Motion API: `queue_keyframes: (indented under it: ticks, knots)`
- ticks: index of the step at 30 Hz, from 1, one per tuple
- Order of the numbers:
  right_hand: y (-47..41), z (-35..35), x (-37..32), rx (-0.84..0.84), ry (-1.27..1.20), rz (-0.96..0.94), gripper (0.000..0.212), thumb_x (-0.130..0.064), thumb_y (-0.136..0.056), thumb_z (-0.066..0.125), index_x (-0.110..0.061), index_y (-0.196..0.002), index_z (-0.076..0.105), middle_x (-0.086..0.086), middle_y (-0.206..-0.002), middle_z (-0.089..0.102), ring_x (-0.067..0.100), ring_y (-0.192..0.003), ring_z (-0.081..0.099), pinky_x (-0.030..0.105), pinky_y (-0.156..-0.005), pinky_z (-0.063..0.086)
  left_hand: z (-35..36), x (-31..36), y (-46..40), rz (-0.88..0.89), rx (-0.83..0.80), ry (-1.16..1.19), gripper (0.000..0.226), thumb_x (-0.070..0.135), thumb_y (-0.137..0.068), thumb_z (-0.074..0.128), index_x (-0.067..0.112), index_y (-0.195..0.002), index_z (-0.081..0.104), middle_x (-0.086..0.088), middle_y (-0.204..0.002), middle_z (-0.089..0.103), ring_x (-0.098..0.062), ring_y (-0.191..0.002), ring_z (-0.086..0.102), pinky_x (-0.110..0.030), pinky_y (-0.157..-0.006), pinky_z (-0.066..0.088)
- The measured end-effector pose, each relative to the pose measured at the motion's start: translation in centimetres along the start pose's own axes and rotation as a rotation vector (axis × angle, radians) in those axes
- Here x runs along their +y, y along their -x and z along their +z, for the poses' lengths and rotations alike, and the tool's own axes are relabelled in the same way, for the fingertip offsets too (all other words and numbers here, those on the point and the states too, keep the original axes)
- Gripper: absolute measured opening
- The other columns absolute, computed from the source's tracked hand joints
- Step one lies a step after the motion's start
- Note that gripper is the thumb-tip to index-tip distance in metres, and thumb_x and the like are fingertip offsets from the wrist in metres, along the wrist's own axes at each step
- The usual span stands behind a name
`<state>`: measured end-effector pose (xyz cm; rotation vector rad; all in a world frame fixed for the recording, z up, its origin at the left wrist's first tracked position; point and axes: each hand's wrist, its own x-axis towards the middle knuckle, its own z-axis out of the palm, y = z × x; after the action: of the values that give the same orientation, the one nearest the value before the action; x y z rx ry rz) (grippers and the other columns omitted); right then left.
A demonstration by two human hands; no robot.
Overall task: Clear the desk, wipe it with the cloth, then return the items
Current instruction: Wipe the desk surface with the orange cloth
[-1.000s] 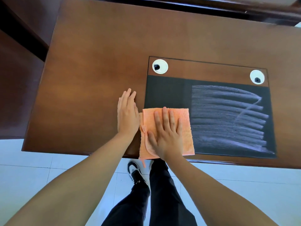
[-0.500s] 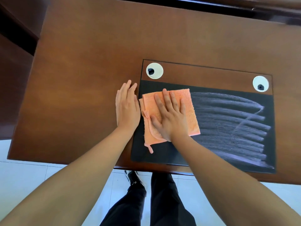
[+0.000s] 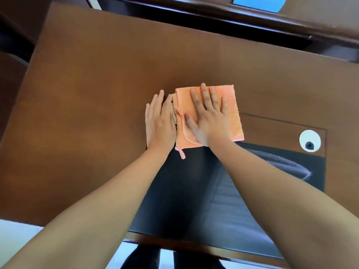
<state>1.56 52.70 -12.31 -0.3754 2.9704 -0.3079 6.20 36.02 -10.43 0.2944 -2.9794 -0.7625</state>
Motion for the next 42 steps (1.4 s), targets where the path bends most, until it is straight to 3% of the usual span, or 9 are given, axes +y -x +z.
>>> queue_keyframes:
  ticks: [5,13,22,35,42]
  knots:
    - [-6.1,-2.0,2.9,-0.021,0.033,-0.022,0.077,-0.073,-0.101,0.013,-0.038,-0.169,0.005,-0.003,-0.179,-0.002,0.024,-0.165,-0.002,0.055,-0.131,0.0,1.6,0.6,-0.8,0.0,-0.014,-0.2,0.054,0.034,-0.113,0.015,0.02,-0.164,0.029,-0.003,-0.175,0.019,-0.022,-0.162,0.014,-0.047,-0.131,0.014]
    - [-13.9,-4.5,6.0,-0.039,0.076,0.002,0.077,-0.074,-0.101,0.007,-0.039,-0.169,0.002,-0.003,-0.179,-0.006,0.024,-0.165,-0.006,0.055,-0.131,-0.001,1.8,0.9,-0.1,-0.031,-0.026,-0.211,0.05,0.027,-0.114,0.026,0.019,-0.162,0.034,-0.002,-0.174,0.021,-0.02,-0.161,0.016,-0.048,-0.13,0.017]
    - [-18.8,-5.2,6.9,-0.03,0.099,0.007,0.078,-0.075,-0.101,0.005,-0.037,-0.169,0.001,-0.002,-0.179,-0.003,0.026,-0.165,-0.003,0.056,-0.131,0.001,2.2,0.5,-0.9,-0.023,-0.027,-0.24,0.052,0.026,-0.112,0.024,0.02,-0.163,0.031,-0.002,-0.174,0.019,-0.019,-0.162,0.014,-0.048,-0.13,0.017]
    - [-5.9,-2.6,4.2,-0.009,0.067,0.064,0.075,-0.068,-0.105,0.012,-0.031,-0.17,0.003,0.003,-0.179,-0.003,0.028,-0.165,-0.004,0.056,-0.131,0.001,2.1,0.3,-0.7,0.014,0.005,-0.171,0.05,0.028,-0.113,0.025,0.02,-0.161,0.034,-0.003,-0.173,0.023,-0.022,-0.161,0.017,-0.047,-0.131,0.014]
    - [5.3,-0.8,0.9,-0.005,0.056,0.123,0.075,-0.064,-0.105,0.015,-0.03,-0.17,0.003,0.003,-0.179,-0.005,0.026,-0.165,-0.006,0.057,-0.131,0.004,0.1,0.0,0.6,0.037,-0.014,0.139,0.046,0.017,-0.113,0.034,0.01,-0.157,0.045,-0.004,-0.169,0.035,-0.019,-0.16,0.022,-0.034,-0.131,0.003]
